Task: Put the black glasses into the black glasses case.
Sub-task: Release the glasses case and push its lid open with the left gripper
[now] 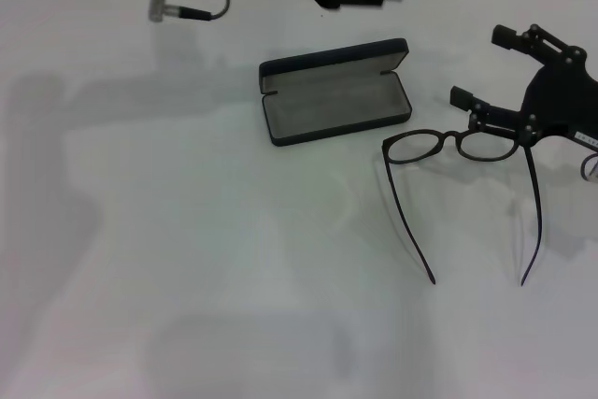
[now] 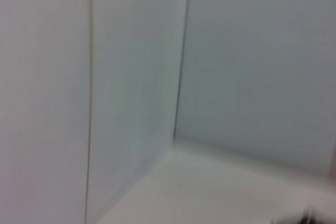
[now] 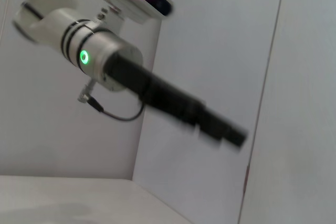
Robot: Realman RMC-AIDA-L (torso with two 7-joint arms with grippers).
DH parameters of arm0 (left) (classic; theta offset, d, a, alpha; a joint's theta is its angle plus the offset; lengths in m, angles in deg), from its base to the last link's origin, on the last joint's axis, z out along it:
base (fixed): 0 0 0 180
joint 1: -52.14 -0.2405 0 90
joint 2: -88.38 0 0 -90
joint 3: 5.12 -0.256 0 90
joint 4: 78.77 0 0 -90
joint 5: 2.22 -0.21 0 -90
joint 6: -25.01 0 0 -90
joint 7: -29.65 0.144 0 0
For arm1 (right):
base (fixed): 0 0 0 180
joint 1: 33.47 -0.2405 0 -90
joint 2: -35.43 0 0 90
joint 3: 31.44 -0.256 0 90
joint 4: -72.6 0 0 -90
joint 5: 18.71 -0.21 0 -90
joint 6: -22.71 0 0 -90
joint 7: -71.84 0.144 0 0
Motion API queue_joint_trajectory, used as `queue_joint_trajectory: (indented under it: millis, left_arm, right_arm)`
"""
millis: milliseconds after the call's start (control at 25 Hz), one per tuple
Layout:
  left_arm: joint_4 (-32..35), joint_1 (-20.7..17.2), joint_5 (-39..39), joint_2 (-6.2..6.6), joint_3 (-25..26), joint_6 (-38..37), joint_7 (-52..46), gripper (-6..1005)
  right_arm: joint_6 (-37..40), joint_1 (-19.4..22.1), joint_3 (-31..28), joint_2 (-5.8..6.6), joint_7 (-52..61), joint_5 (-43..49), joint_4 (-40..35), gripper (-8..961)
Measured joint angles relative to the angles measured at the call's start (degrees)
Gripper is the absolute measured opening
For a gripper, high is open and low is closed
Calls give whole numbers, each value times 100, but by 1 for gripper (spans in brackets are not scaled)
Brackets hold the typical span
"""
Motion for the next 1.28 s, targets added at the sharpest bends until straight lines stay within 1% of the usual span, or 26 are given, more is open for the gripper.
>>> queue_joint_trajectory:
  millis: [120,240,280,360,440,480,520,560,640,760,880,1040,1160,1280]
  left_arm:
    - [156,-520,1019,9,1,-426,-3,558]
    - [580,-1138,1926,0,1,-584,37,558]
    - [668,-1292,2113,-20,-1,-571,70,558]
    - [781,-1697,2599,-111,-1,-493,302,557]
    - [891,-2075,3005,-217,1,-326,957,557]
    - [1047,-2272,3165,-248,1,-204,1410,557]
    - [1168,-2360,3247,-252,4,-111,1660,557]
    - [1545,-2594,3408,-254,6,157,2407,556]
    - [2066,-2863,3608,-254,8,567,3359,556]
    - [2653,-3167,3887,-272,10,859,4520,557]
    - [3190,-3410,4191,-277,9,886,5618,558]
    - [3848,-3556,4395,-282,24,768,6987,556]
    - [4102,-3525,4387,-284,159,656,7276,555]
    - [4248,-3462,4380,-281,349,593,7090,554]
  right_arm:
    - [7,-9,-1,1,0,0,30,873]
    - [12,-14,-15,0,0,-2,50,873]
    - [16,-18,-21,-3,0,-4,55,873]
    - [19,-34,-18,-5,0,-7,59,873]
    - [20,-47,-7,-6,-1,-9,62,873]
    - [21,-54,-1,-7,-4,-9,63,873]
    - [21,-59,2,-7,-12,-10,63,874]
    - [21,-67,5,-8,-26,-10,64,874]
    - [7,-70,-4,-8,-53,-10,69,874]
    - [-39,-75,-13,-8,-65,-10,72,873]
    - [-44,-86,-13,-8,-86,-10,76,873]
    - [-45,-88,-22,-8,-144,-10,93,873]
    - [-30,-93,-6,-8,-234,-101,179,872]
    - [-28,-99,14,-8,-334,-270,238,872]
